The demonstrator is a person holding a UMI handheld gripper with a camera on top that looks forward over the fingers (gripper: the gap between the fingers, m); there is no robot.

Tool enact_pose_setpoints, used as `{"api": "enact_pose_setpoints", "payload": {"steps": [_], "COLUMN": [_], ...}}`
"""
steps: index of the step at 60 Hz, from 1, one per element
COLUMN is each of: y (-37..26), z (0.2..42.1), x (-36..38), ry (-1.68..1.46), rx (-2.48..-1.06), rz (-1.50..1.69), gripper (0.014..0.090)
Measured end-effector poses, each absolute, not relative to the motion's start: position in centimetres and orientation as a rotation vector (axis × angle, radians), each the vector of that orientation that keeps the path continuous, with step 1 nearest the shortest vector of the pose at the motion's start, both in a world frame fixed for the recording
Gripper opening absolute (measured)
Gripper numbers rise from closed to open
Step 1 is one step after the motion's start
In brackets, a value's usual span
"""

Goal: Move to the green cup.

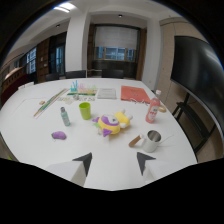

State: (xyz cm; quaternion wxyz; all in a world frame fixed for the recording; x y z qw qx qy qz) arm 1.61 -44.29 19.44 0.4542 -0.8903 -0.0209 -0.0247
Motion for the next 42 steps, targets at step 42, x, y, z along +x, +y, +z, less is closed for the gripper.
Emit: {"api": "enact_pose_setpoints", "payload": {"steps": [42], "y": [-37.4], "z": [21.7], "x": [-13.0], "ry": [-0.059], "rx": [-2.104], "rz": [-0.086], "gripper": [0.0855]}}
